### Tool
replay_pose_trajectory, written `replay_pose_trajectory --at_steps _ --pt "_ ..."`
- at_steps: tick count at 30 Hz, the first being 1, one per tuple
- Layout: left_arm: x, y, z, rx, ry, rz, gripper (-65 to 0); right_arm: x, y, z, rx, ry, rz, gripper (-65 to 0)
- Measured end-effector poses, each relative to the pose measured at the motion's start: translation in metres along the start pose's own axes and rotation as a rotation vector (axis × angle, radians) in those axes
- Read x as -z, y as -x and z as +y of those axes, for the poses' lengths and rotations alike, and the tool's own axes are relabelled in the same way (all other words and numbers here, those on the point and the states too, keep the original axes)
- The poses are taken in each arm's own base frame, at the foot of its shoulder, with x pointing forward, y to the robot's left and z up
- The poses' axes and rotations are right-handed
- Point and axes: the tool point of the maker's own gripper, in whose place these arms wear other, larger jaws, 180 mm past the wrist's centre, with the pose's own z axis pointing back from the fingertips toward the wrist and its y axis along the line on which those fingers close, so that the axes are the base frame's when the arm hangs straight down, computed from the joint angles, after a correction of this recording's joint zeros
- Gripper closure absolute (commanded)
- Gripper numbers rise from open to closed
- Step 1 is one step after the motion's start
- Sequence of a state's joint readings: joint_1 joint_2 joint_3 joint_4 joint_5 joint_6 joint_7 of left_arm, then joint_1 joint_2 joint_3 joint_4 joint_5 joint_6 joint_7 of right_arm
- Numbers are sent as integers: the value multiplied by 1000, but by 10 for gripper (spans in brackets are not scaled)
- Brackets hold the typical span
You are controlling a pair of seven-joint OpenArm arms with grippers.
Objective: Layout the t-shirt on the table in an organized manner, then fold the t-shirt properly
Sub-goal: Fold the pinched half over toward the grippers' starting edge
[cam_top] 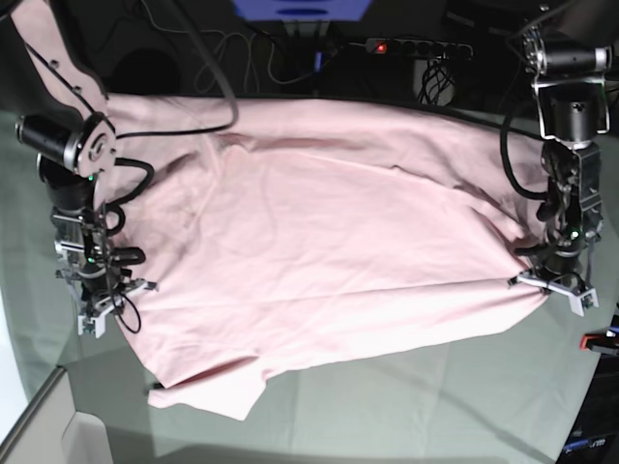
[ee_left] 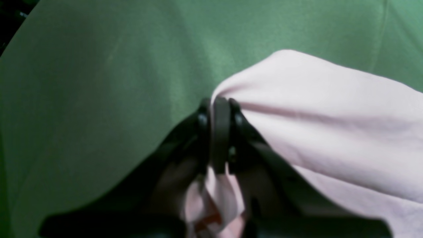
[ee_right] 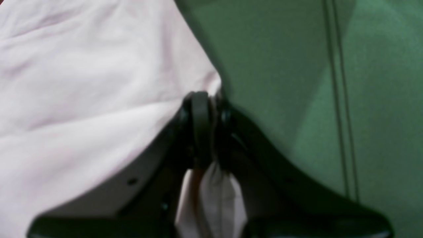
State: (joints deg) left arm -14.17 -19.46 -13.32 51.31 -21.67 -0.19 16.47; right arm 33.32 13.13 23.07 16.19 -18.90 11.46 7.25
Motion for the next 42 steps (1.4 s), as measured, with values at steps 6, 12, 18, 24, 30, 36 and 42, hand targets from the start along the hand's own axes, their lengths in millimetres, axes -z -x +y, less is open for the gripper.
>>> replay_pose_trajectory --at_steps 6,12,18,24,30,36,42 --pt "-18 -32 -18 22 57 -109 0 -20 -16 -25 2 19 -105 0" --pt "-27 -25 -18 39 63 -111 0 -39 -21 -29 33 -2 -179 0" --pt "-47 -27 6 3 26 -148 0 -66 -4 -26 15 -34 -204 0" --pt "-74 2 16 -46 4 -89 0 -100 -8 -20 37 -58 -290 0" --pt "-81 35 18 -79 -12 -18 0 -118 29 -27 50 -51 -236 0" --pt "-79 70 19 -104 -24 59 -5 -125 43 -29 75 -53 -223 0" --pt "-77 83 23 -114 -35 95 -61 -127 47 -31 71 -52 -215 0"
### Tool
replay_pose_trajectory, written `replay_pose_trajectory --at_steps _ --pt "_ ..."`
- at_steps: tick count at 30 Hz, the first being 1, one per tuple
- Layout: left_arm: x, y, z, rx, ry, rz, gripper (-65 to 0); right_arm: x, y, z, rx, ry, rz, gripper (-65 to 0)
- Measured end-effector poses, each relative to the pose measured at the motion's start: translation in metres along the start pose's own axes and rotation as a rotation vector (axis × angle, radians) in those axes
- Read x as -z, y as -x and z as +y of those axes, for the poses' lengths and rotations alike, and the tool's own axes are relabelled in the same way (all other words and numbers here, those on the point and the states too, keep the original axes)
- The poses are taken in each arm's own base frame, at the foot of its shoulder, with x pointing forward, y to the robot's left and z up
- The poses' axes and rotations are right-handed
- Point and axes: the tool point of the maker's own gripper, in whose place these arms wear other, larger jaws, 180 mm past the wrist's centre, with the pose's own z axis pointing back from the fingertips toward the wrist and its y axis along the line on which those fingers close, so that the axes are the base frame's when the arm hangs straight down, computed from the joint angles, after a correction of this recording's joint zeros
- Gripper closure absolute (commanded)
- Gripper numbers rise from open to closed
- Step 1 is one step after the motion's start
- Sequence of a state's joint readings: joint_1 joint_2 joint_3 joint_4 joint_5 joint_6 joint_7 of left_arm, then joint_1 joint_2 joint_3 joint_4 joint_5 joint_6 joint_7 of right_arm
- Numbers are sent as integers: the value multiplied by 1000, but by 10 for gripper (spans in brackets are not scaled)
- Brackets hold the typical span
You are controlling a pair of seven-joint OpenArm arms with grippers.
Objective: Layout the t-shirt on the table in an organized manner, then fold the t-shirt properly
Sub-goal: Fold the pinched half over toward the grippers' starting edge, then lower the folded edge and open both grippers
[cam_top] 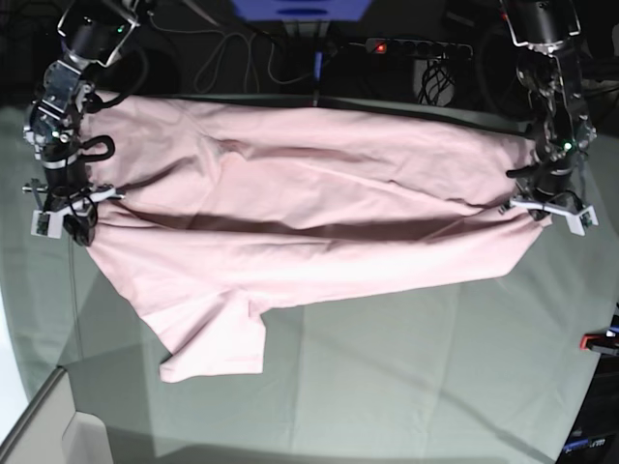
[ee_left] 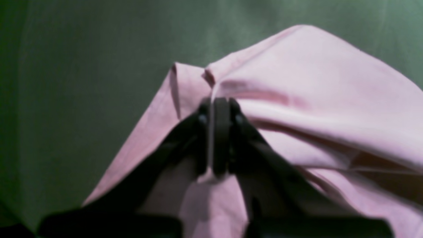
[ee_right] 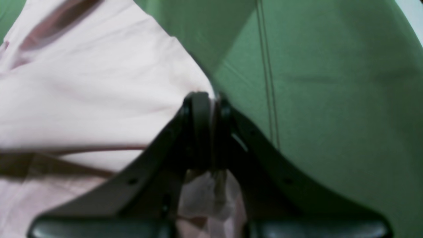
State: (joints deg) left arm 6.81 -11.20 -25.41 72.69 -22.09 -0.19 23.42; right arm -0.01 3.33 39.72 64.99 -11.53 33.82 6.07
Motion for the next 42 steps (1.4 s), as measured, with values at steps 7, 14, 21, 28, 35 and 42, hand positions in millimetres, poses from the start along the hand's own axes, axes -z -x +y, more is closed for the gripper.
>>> replay_pose_trajectory --at_steps 7,14,21,28,35,42 --pt "-13 8 -21 -4 44 97 -275 0 0 0 0 0 1 0" --pt "-53 -47 2 -103 -18 -111 -277 0 1 0 -2 0 4 0" --pt "-22 -55 28 -229 -70 -95 -275 1 0 2 3 -2 1 0" --pt "15 -46 31 -287 -93 -13 -255 0 2 3 3 -3 6 0" --pt "31 -45 15 -259 -61 29 -245 0 1 1 0 -2 3 0" --pt "43 -36 -7 -166 -24 15 -244 1 0 1 1 -2 0 0"
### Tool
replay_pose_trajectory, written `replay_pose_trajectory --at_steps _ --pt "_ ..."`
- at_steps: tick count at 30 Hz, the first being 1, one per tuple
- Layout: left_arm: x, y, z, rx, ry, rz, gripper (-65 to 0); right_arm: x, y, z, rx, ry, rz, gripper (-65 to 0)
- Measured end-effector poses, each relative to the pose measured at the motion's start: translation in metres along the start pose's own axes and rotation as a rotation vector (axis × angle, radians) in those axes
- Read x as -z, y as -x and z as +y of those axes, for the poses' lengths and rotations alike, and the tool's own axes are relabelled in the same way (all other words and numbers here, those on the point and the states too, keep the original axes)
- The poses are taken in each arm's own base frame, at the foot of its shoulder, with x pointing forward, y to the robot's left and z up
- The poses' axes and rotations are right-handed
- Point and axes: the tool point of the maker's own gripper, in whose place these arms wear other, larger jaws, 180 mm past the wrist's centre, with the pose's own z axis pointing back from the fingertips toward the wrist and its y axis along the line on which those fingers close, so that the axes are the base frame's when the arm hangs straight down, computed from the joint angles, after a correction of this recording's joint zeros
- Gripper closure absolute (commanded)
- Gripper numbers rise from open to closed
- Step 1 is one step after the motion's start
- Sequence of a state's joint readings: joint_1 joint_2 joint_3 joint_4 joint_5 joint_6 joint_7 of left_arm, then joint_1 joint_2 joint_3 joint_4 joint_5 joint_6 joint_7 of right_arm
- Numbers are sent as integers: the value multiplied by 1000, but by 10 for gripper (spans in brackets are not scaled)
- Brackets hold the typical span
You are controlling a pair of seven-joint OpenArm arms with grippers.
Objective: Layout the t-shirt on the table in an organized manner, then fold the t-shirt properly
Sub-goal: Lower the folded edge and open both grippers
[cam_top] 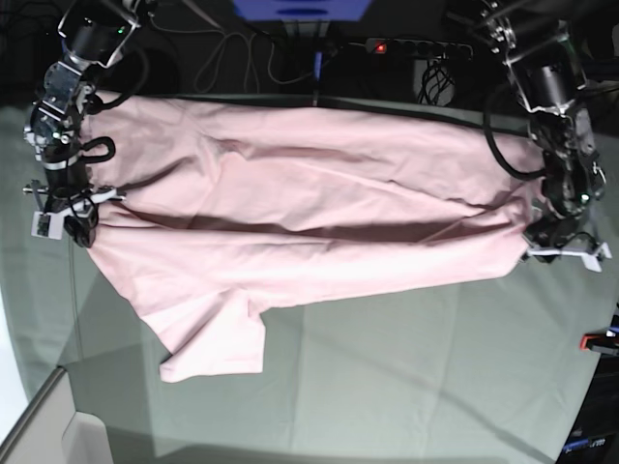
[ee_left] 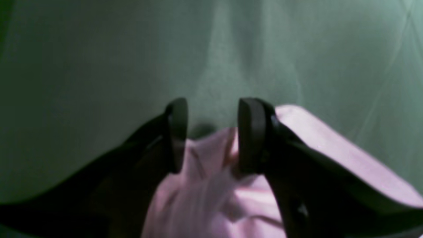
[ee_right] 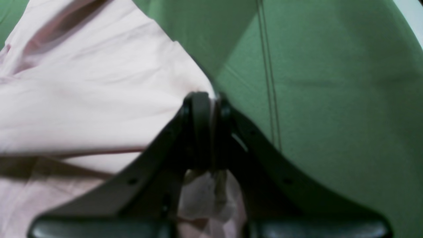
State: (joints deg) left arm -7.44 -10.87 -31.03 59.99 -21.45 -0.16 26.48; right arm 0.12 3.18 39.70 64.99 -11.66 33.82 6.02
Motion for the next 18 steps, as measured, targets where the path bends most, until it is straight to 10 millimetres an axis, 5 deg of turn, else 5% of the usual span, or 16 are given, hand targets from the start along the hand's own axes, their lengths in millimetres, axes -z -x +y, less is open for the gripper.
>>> replay_pose_trajectory --at_steps 18 --pt "-6 23 15 18 -19 26 -244 1 -2 0 1 -1 -5 0"
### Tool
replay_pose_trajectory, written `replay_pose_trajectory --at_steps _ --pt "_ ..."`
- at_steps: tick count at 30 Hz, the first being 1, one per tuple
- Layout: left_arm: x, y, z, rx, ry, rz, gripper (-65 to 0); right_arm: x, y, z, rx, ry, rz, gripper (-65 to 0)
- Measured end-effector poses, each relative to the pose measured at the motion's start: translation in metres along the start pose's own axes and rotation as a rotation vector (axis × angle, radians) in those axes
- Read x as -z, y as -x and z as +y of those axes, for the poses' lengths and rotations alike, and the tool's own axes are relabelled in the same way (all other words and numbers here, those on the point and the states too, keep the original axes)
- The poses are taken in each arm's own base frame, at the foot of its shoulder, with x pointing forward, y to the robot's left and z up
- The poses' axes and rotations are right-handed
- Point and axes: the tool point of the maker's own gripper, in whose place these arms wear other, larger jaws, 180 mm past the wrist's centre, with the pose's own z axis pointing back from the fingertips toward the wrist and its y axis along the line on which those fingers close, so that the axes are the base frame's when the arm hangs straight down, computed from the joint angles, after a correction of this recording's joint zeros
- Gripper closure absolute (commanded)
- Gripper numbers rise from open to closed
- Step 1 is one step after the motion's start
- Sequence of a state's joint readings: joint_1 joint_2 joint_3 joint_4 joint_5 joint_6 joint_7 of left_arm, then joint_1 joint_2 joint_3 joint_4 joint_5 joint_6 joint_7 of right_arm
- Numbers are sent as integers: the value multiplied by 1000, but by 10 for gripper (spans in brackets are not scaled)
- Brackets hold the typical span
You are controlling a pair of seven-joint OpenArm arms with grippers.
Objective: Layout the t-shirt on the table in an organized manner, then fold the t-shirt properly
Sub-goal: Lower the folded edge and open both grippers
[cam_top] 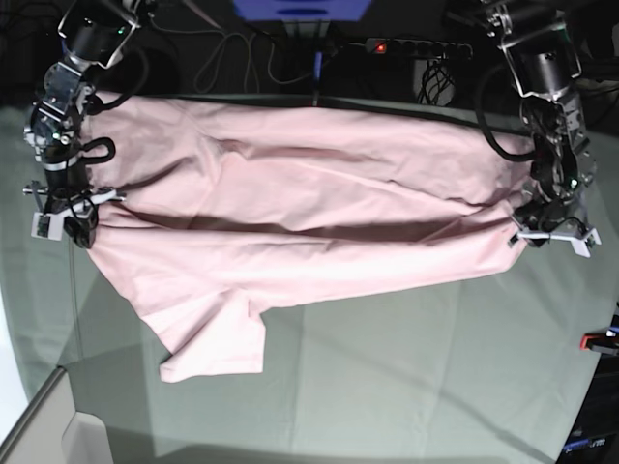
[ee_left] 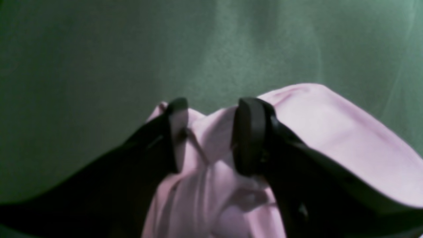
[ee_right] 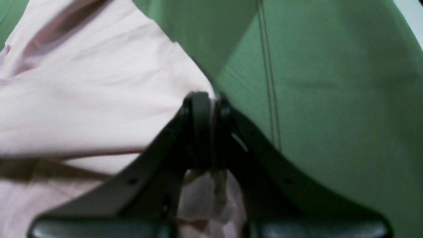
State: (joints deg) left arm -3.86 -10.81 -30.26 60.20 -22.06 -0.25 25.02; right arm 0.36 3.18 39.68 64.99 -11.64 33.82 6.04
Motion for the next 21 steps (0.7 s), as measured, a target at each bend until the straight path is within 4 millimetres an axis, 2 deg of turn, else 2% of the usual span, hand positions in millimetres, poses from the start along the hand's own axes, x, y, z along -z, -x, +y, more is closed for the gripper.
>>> replay_pose_trajectory --at_steps 10,12,15,21 --pt "-3 0 -1 14 2 1 -237 0 1 0 0 0 3 0" --pt "-3 0 -2 14 2 1 -172 0 1 0 0 0 2 0" --pt "-3 0 -2 12 4 2 0 0 1 0 0 0 2 0" --pt "-4 -1 -3 8 7 1 0 0 1 0 0 0 2 0"
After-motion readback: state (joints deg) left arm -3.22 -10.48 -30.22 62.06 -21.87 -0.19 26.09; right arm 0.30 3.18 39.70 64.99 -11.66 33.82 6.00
